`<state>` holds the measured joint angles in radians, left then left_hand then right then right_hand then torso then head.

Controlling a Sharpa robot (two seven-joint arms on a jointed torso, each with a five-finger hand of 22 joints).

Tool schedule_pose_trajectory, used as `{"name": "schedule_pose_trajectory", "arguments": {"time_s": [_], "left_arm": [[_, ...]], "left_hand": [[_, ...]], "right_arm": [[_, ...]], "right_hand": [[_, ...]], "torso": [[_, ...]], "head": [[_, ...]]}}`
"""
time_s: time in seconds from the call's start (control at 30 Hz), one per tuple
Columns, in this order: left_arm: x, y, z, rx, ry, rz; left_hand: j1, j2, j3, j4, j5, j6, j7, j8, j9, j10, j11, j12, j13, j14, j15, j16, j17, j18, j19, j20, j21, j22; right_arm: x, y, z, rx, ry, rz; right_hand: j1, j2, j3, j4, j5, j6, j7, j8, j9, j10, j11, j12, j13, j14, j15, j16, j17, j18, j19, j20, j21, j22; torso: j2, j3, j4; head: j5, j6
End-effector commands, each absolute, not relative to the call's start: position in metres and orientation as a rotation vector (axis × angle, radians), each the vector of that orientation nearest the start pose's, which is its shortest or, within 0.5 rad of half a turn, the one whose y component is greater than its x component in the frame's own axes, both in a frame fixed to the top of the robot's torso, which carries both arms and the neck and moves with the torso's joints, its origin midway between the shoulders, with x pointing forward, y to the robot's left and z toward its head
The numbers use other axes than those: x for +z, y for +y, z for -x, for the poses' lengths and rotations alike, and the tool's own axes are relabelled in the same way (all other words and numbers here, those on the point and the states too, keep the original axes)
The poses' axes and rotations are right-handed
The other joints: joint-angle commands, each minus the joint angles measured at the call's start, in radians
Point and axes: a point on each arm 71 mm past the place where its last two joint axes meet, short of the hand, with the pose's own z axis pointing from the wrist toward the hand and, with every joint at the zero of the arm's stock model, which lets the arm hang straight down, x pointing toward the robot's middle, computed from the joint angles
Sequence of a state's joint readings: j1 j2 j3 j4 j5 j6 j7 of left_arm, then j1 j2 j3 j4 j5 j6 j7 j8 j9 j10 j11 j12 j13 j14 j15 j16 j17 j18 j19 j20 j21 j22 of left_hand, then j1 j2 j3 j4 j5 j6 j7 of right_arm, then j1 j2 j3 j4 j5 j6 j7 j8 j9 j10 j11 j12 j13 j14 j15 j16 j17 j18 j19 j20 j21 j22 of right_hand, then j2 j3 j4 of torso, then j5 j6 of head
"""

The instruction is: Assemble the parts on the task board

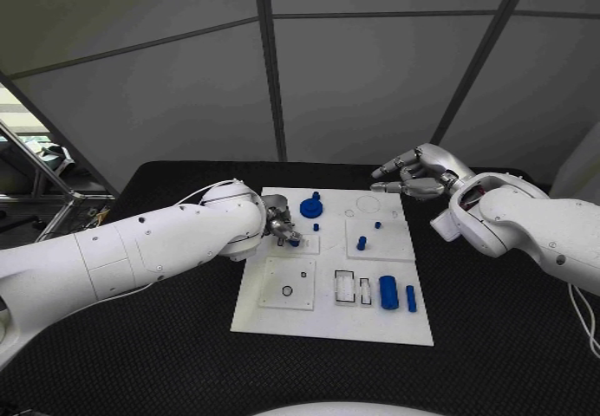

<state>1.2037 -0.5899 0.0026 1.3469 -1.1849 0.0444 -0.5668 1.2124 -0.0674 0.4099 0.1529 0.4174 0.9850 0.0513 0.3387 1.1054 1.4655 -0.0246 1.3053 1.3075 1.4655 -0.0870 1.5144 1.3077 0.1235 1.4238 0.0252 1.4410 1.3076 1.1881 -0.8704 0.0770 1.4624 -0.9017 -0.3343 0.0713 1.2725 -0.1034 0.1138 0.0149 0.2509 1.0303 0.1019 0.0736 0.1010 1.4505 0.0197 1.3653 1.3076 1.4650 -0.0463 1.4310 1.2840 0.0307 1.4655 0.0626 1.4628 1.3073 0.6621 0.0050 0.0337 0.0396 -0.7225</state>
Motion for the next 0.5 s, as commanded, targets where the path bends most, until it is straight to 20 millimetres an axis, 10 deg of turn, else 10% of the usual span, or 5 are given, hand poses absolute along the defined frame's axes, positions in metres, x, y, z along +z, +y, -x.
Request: {"name": "schedule_pose_trajectory", "arguments": {"time_s": [0.03,0.47,0.5], "left_arm": [[-0.2171,0.1392,-0.5131,-0.383,2.213,0.124],[-0.2198,0.1346,-0.5174,-0.379,2.228,0.118],[-0.2199,0.1343,-0.5178,-0.378,2.227,0.12]], "left_hand": [[-0.018,0.001,0.17,-0.169,-0.013,0.015,-0.011,0.004,0.004,0.015,-0.005,0.002,0.163,0.091,0.0,0.003,0.214,-0.07,0.008,0.001,0.004,0.034],[-0.098,0.003,0.132,-0.116,-0.1,0.042,-0.029,0.017,0.047,0.03,-0.016,0.03,0.179,0.095,-0.011,0.018,0.228,-0.077,0.027,-0.008,0.021,0.069],[-0.115,0.005,0.111,-0.096,-0.224,0.053,-0.041,0.021,0.053,0.033,-0.018,0.034,0.181,0.096,-0.015,0.02,0.229,-0.079,0.029,-0.008,0.022,0.072]], "right_arm": [[-0.1478,-0.2348,-0.5095,0.994,1.58,-0.362],[-0.1477,-0.235,-0.5092,0.993,1.58,-0.363],[-0.1477,-0.2347,-0.5093,0.994,1.58,-0.363]], "right_hand": [[-0.008,0.005,0.0,0.0,0.006,0.008,0.001,-0.006,0.002,-0.002,0.0,-0.003,0.037,0.047,-0.007,-0.004,0.002,0.014,0.007,-0.005,-0.004,0.059],[-0.01,0.006,0.0,0.0,0.006,0.008,0.001,-0.006,0.002,-0.002,0.0,-0.004,0.037,0.047,-0.007,-0.005,0.001,0.014,0.006,-0.005,-0.005,0.058],[-0.01,0.006,0.0,0.0,0.006,0.008,0.001,-0.006,0.002,-0.002,0.0,-0.004,0.037,0.047,-0.007,-0.005,0.001,0.014,0.006,-0.005,-0.005,0.058]], "torso": [[0.0,0.0003,-0.0001],[0.0,0.0006,0.0],[0.0,0.0005,0.0]], "head": [[0.0,-0.003],[-0.001,-0.006],[-0.001,-0.006]]}}
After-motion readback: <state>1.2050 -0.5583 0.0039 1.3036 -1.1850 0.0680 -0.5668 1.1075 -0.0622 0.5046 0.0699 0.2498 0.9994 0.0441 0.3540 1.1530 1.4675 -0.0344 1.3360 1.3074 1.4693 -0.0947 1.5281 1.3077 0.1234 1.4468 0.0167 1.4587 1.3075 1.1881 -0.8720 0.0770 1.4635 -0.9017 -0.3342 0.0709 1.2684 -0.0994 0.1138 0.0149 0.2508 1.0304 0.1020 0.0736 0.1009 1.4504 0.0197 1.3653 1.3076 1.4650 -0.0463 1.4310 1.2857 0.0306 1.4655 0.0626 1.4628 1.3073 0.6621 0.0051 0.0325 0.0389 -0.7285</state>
